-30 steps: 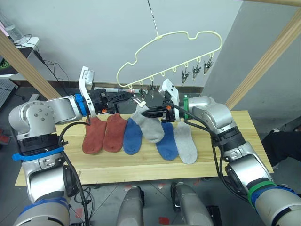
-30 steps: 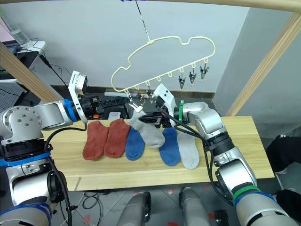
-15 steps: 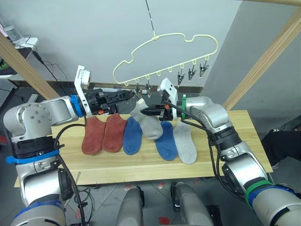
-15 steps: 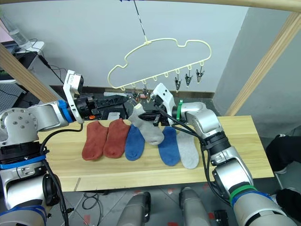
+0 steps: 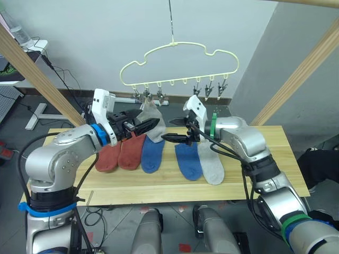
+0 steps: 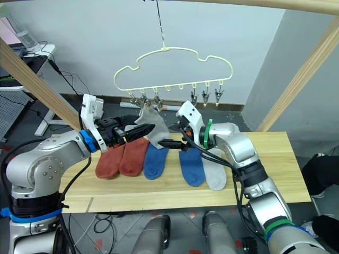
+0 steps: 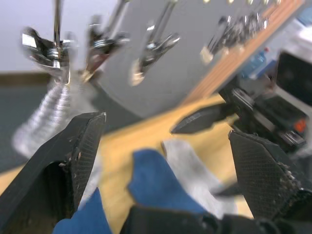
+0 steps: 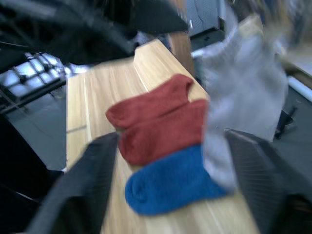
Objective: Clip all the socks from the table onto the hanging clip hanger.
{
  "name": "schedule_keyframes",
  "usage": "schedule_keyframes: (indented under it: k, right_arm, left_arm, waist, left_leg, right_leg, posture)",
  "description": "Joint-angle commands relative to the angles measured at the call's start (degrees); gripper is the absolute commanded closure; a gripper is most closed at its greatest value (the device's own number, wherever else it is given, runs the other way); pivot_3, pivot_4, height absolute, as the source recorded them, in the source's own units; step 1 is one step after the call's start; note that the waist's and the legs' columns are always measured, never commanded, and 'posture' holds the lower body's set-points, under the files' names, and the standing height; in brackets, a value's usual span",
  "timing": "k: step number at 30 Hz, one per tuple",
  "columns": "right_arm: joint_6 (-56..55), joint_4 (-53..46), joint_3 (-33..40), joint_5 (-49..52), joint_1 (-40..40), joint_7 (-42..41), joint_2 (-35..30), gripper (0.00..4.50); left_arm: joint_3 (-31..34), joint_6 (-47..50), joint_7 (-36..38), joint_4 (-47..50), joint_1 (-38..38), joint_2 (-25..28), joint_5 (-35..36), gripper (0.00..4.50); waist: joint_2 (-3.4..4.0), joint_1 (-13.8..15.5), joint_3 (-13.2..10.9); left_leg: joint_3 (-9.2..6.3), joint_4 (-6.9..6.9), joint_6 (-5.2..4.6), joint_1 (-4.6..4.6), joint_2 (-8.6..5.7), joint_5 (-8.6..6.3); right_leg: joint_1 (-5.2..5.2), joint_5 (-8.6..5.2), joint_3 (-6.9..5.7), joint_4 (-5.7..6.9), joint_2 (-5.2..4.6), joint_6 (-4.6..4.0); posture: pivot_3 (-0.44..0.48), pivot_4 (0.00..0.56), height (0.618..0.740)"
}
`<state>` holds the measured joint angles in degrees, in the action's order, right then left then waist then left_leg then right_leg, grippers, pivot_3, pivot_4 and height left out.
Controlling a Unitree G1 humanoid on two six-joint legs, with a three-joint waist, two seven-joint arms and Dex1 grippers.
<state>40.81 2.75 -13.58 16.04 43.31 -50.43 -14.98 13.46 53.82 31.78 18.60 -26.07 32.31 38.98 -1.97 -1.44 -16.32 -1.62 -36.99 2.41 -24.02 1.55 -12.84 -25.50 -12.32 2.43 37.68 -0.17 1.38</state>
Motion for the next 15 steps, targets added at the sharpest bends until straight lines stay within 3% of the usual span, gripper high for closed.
schedule_keyframes:
  k: [1, 8, 12, 15]
  right_arm:
    - [1.87, -12.78, 3.65, 1.59, -2.67, 3.76, -2.12, 0.05]
    - [5.71, -26.35, 8.78, 5.45, -6.24, 10.86, -1.86, 0.05]
    - [6.66, -28.09, 10.22, 6.67, -6.05, 13.71, -1.4, 0.05]
    - [6.01, -28.04, 9.62, 6.67, -5.75, 14.39, -1.97, 0.03]
  left_arm:
    - [0.35, -6.15, -3.96, 4.13, 1.98, -2.16, -3.15, 0.0]
    - [-3.08, -21.14, -8.68, 3.0, 4.43, -3.96, -15.26, 0.0]
    - [-2.34, -25.36, -10.75, 2.57, 4.85, -7.49, -16.05, 0.0]
    - [-3.51, -26.85, -10.28, 2.77, 5.65, -8.29, -16.77, 0.85]
  waist:
    - [0.0, -0.1, 0.0]
    - [0.0, -0.32, 0.0]
    - [-0.01, -0.27, 0.01]
    - [-0.01, -0.33, 0.01]
  left_leg:
    - [-0.01, 0.0, 0.0, 0.0, 0.01, 0.0]
    - [-0.02, 0.02, 0.0, 0.06, 0.01, 0.0]
    - [0.0, 0.0, 0.0, 0.06, 0.03, 0.0]
    - [0.07, 0.0, 0.0, 0.06, 0.01, 0.0]
  right_leg:
    - [0.0, 0.0, -0.01, 0.01, 0.0, 0.01]
    - [-0.01, 0.0, -0.01, 0.05, 0.23, 0.01]
    - [0.0, 0.0, 0.01, 0.06, 0.24, 0.0]
    - [0.0, 0.0, 0.07, 0.04, 0.21, 0.01]
  posture:
    - [0.025, 0.275, 0.74]
    - [0.003, 0.27, 0.74]
    - [-0.008, 0.263, 0.74]
    - [-0.014, 0.258, 0.74]
